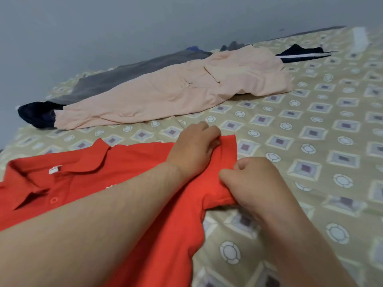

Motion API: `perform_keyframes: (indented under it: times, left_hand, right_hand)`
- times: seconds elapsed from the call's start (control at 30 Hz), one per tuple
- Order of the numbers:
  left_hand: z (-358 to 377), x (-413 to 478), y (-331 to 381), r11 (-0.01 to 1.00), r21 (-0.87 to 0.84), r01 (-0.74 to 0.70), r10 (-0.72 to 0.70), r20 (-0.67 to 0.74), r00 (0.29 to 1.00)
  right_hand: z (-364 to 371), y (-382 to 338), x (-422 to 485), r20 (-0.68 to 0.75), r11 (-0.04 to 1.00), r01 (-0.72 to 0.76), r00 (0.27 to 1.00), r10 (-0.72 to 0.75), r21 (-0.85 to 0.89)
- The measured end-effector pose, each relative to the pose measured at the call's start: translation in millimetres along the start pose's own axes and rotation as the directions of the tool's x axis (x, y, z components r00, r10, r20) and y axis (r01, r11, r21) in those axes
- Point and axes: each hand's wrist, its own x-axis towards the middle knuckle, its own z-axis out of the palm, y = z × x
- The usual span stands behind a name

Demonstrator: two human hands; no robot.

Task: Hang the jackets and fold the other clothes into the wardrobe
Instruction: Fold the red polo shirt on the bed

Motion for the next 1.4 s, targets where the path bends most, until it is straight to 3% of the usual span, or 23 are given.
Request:
perform_keyframes:
  times: [0.1, 0.17, 0.27, 0.37, 0.53, 0.6, 0.7, 0.77, 0.87, 0.93, 1.0, 1.13, 1.2, 1.27, 1.3, 1.4]
  left_hand:
    - [6, -5, 1, 0.997, 0.076, -0.004, 0.012, -0.105, 0.994]
    - [-4, -9, 4, 0.995, 0.061, 0.077, -0.064, -0.191, 0.98]
    - [-34, -41, 1, 0.974, -0.074, 0.213, -0.224, -0.237, 0.945]
    - [-53, -114, -1, 0.96, -0.097, 0.263, -0.271, -0.082, 0.959]
    - [-52, -181, 10, 0.929, 0.315, 0.196, -0.3, 0.326, 0.897]
    - [-53, -174, 12, 0.924, 0.338, 0.177, -0.316, 0.42, 0.851]
    - [-58, -146, 3, 0.955, 0.233, 0.182, -0.278, 0.499, 0.821]
    - [-58, -122, -5, 0.96, 0.144, 0.239, -0.279, 0.505, 0.817]
    - [-46, -94, -11, 0.956, 0.14, 0.26, -0.295, 0.463, 0.836]
    - [-38, -87, -14, 0.958, 0.168, 0.23, -0.282, 0.443, 0.851]
    - [-34, -86, -17, 0.963, 0.172, 0.209, -0.265, 0.438, 0.859]
    - [-36, -92, -17, 0.975, 0.125, 0.184, -0.218, 0.375, 0.901]
    - [-36, -98, -15, 0.973, 0.029, 0.231, -0.232, 0.192, 0.954]
    - [-36, -104, -13, 0.947, -0.065, 0.314, -0.316, -0.02, 0.949]
    - [-37, -107, -13, 0.938, -0.055, 0.343, -0.346, -0.061, 0.936]
    - [-35, -108, -11, 0.939, 0.183, 0.292, -0.318, 0.134, 0.939]
  right_hand:
    - [1, 7, 4, 0.055, 0.996, -0.007, 0.998, 0.012, -0.085]
    - [-1, 10, 4, 0.064, 0.993, -0.044, 0.997, 0.051, -0.111]
    - [-3, 7, 2, 0.142, 0.99, -0.143, 0.98, 0.142, -0.002]
    - [3, 3, 2, 0.152, 0.997, -0.058, 0.987, 0.049, 0.054]
    - [22, -4, -5, 0.211, 0.931, -0.037, 0.977, -0.043, 0.363]
    - [26, -6, -6, 0.179, 0.917, -0.049, 0.984, -0.025, 0.396]
    - [24, -8, -7, 0.177, 0.868, -0.147, 0.982, 0.07, 0.475]
    - [19, -11, -9, 0.211, 0.892, -0.161, 0.975, 0.076, 0.422]
    - [9, -14, -15, 0.275, 0.994, -0.017, 0.961, -0.014, 0.108]
    - [5, -17, -16, 0.309, 0.993, 0.061, 0.951, -0.028, -0.1]
    - [6, -16, -14, 0.31, 0.983, 0.095, 0.95, -0.041, -0.16]
    - [18, -7, -6, 0.075, 0.996, 0.085, 0.993, -0.088, 0.04]
    - [22, -1, -2, -0.059, 0.985, 0.121, 0.992, -0.114, 0.121]
    - [23, 2, -1, -0.219, 0.971, 0.121, 0.973, -0.074, 0.208]
    - [23, 1, -2, -0.27, 0.969, 0.119, 0.961, -0.057, 0.217]
    - [26, 2, 0, -0.219, 0.976, 0.107, 0.974, -0.064, 0.19]
